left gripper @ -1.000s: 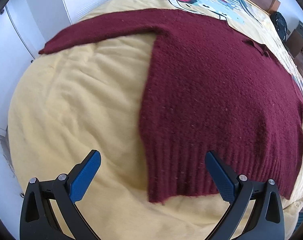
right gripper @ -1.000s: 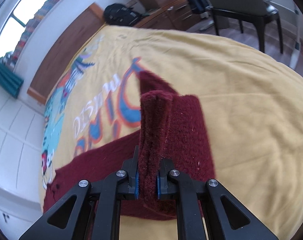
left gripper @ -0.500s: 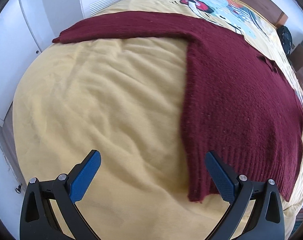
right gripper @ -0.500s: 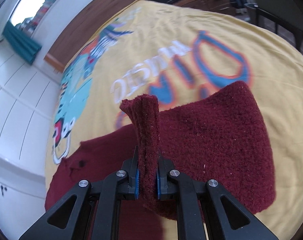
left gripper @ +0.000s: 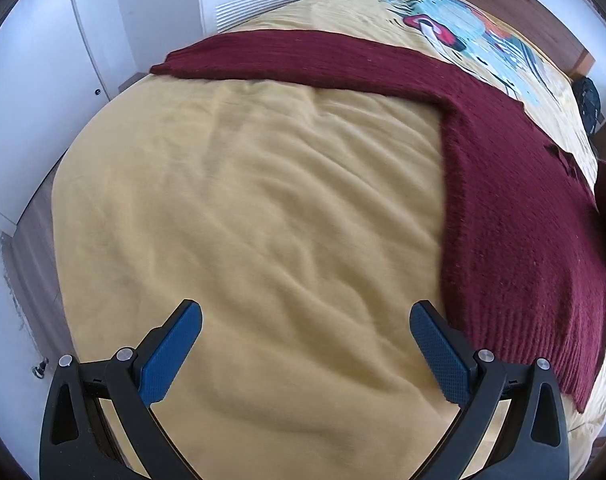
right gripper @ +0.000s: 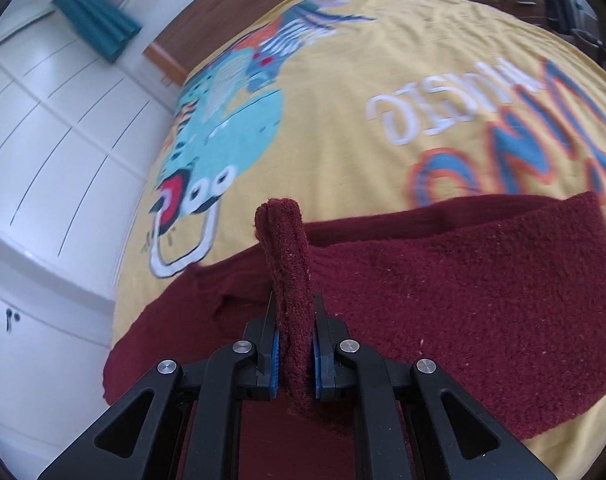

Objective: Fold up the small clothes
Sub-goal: 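Lift the sleeve with the right gripper and fold it across the sweater body, then open the right gripper to release the sleeve onto the body, then move the left gripper to the other sleeve cuff and close on it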

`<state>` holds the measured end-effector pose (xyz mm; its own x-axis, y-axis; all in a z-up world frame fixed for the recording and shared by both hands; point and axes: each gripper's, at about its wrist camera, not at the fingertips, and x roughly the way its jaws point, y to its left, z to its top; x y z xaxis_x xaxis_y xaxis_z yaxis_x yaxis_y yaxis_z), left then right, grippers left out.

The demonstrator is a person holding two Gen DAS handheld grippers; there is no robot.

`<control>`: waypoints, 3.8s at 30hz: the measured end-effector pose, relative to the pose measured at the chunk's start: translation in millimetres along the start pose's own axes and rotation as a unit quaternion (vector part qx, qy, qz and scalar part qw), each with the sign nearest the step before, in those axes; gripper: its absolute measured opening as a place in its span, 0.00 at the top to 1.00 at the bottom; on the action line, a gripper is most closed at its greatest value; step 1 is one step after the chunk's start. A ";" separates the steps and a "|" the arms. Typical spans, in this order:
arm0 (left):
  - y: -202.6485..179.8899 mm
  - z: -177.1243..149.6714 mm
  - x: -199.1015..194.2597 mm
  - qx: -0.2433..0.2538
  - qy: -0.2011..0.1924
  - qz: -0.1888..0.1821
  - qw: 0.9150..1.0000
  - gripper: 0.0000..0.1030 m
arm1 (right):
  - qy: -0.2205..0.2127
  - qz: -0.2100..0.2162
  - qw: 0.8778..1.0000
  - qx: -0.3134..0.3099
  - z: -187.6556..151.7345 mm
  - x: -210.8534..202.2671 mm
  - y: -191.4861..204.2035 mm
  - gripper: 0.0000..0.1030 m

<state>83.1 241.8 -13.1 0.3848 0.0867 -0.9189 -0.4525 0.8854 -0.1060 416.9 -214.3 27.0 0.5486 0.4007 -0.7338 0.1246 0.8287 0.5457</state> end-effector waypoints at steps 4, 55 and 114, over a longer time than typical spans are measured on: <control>10.7 1.5 1.1 -0.011 0.000 0.002 1.000 0.01 | 0.011 0.014 1.000 -0.012 -4.7 21.8 31.0 0.89; 51.7 -5.6 -3.4 -0.049 0.001 0.019 0.999 0.01 | 0.137 -0.037 0.951 -0.275 -180.4 178.6 237.3 0.51; -98.7 39.6 -21.4 0.063 -0.034 -0.004 0.997 0.01 | -0.008 -0.220 0.950 -0.220 -92.2 41.5 25.1 0.47</control>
<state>151.4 170.6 32.1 0.4444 0.1057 -0.8896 -0.3453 0.9365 -0.0612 366.5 -140.8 -27.1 0.5370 -0.0254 -0.8432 -0.0112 0.9992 -0.0373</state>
